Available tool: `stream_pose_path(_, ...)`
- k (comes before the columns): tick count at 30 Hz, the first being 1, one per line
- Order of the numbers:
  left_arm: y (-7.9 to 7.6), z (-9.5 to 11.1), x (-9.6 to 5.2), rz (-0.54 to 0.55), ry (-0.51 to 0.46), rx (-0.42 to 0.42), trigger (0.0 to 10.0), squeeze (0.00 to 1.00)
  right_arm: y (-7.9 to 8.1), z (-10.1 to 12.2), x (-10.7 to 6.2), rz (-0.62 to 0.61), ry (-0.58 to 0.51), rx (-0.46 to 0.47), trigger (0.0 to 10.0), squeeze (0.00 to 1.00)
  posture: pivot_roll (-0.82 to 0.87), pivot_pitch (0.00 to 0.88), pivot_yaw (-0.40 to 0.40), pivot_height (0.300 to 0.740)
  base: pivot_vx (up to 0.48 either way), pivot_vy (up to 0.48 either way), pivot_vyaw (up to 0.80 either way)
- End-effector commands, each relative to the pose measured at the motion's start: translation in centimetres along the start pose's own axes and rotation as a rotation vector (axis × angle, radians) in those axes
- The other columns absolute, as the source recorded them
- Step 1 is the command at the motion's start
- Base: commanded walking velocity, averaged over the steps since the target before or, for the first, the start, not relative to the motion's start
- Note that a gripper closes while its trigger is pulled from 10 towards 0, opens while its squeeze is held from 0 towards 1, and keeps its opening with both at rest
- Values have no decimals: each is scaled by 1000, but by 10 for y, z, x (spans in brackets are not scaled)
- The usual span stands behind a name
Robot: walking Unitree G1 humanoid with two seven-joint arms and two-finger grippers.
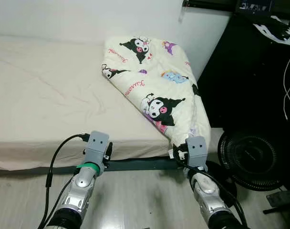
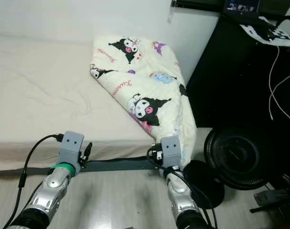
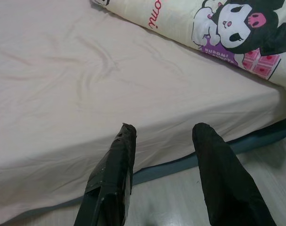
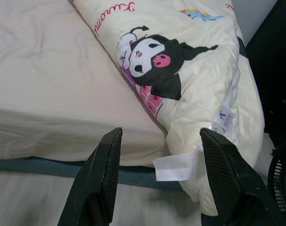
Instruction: Clean up the room
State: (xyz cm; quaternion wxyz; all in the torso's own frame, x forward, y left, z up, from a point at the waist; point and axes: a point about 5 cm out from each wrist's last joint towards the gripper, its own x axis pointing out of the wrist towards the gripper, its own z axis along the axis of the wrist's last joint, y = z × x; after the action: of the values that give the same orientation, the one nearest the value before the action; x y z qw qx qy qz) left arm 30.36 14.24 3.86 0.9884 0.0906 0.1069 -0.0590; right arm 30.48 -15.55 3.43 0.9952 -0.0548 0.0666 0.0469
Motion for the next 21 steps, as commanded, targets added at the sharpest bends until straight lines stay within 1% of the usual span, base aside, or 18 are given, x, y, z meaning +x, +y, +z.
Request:
stream_pose_path(1, 1, -5, -2, -2, 17, 11, 10000, 0, 3, -4, -1, 4, 23, 2, 10000, 0, 39, 9, -32, 740, 0, 0, 0)
stream_pose_path(4, 3, -5, -1, 7, 15, 9, 10000, 0, 5, -5, -2, 9, 23, 4, 10000, 0, 50, 10, -32, 740, 0, 0, 0)
stream_pose_path(10, 2, -6, -3, 4, 13, 9, 10000, 0, 5, -7, -3, 10, 30, 6, 10000, 0, 60, 16, -32, 740, 0, 0, 0)
stream_pose_path(15, 2, -8, -5, 0, 13, 11, 10000, 0, 8, -3, -1, 20, 11, 6, 10000, 0, 62, 13, -32, 740, 0, 0, 0)
stream_pose_path(18, 1, -8, -4, 1, 17, 12, 10000, 0, 8, -2, 0, 24, 12, -1, 10000, 0, 62, 14, -38, 740, 0, 0, 0)
stream_pose_path(21, -1, -2, 0, 2, 4, 5, 10000, 0, 7, 1, 3, 24, 5, -1, 10000, 0, 62, 19, -36, 740, 0, 0, 0)
